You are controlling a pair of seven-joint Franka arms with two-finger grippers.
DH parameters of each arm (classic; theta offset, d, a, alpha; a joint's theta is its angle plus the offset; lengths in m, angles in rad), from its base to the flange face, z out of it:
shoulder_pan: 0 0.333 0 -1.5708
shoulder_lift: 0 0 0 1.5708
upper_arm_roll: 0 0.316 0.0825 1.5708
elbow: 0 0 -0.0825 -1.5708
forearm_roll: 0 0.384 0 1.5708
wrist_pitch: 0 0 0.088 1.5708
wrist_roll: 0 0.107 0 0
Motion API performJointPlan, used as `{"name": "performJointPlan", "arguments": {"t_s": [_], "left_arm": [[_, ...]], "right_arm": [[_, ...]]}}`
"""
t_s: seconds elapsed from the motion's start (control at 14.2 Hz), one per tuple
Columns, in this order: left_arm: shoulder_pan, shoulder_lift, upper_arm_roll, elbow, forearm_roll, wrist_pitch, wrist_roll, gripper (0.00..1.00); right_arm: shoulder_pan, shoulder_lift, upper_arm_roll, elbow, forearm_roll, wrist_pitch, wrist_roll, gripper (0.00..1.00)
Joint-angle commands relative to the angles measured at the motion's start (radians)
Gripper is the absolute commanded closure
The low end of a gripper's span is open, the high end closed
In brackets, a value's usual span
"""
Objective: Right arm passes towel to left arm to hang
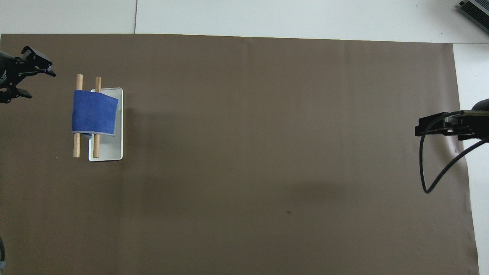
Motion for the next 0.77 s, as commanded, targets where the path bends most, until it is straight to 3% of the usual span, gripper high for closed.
{"name": "performJointPlan", "arguments": {"t_s": [0.0, 0.42, 0.56, 0.7], "left_arm": [[0.007, 0.005, -0.003, 0.093, 0.016, -0.221, 0.217, 0.18], [0.006, -0.133, -0.002, 0.106, 0.013, -0.413, 0.443, 0.14], [0.006, -0.170, -0.004, 0.104, 0.010, -0.408, 0.460, 0.00], [0.006, -0.196, -0.010, 0.098, -0.007, -0.331, 0.517, 0.00]], "right_arm": [[-0.001, -0.004, 0.007, 0.015, 0.005, -0.014, 0.000, 0.00], [-0.001, 0.001, 0.007, 0.030, 0.008, -0.025, -0.037, 0.00], [-0.002, -0.001, 0.007, 0.028, 0.017, -0.026, -0.032, 0.00], [-0.001, -0.001, 0.007, 0.028, 0.017, -0.032, -0.032, 0.00]]}}
